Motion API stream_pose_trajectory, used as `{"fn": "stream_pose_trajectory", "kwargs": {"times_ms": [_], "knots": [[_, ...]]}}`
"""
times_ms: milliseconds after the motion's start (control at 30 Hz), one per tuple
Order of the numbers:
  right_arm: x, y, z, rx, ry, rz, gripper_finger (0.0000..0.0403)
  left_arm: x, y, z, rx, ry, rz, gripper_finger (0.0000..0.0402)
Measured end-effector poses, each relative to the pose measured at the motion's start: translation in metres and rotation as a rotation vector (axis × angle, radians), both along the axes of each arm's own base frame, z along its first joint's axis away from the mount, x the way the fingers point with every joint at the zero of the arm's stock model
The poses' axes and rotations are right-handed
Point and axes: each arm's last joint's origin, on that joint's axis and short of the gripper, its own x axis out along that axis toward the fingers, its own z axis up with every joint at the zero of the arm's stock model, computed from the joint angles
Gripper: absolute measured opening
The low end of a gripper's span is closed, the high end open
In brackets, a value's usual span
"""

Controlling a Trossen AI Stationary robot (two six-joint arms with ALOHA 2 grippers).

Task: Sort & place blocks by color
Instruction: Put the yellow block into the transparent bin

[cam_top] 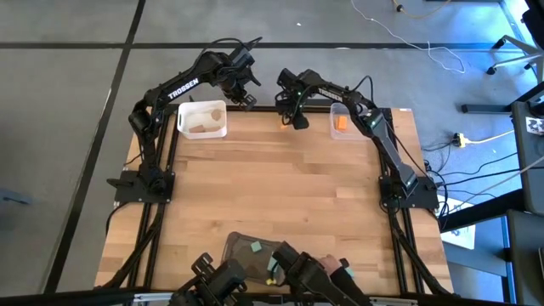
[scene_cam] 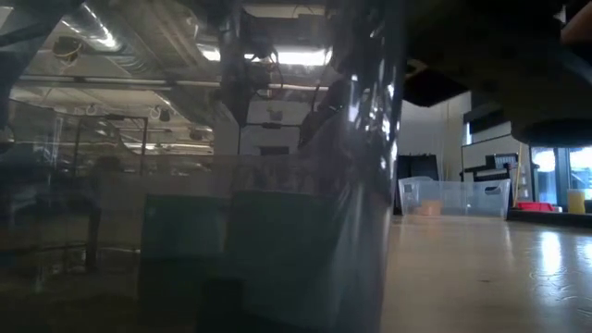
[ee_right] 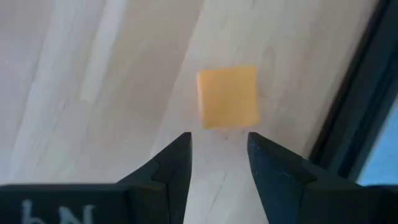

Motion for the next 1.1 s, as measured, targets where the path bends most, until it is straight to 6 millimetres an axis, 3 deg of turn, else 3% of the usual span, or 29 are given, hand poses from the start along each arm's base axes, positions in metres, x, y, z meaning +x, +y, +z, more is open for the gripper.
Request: {"fn": "stream_pose_trajectory", "kwargs": {"times_ms": [300, 1100], "knots": [[0.0039, 0.0019, 0.0045, 0.062, -0.076, 0.014, 0.0156, 0.0000, 0.0000, 0.0000, 0.000, 0.000, 0.000, 0.0000], [0.0085, 0.0009, 0.0055, 0.033, -0.109, 0.018, 0.0156, 0.0000, 0.0000, 0.0000, 0.000, 0.000, 0.000, 0.0000]]}}
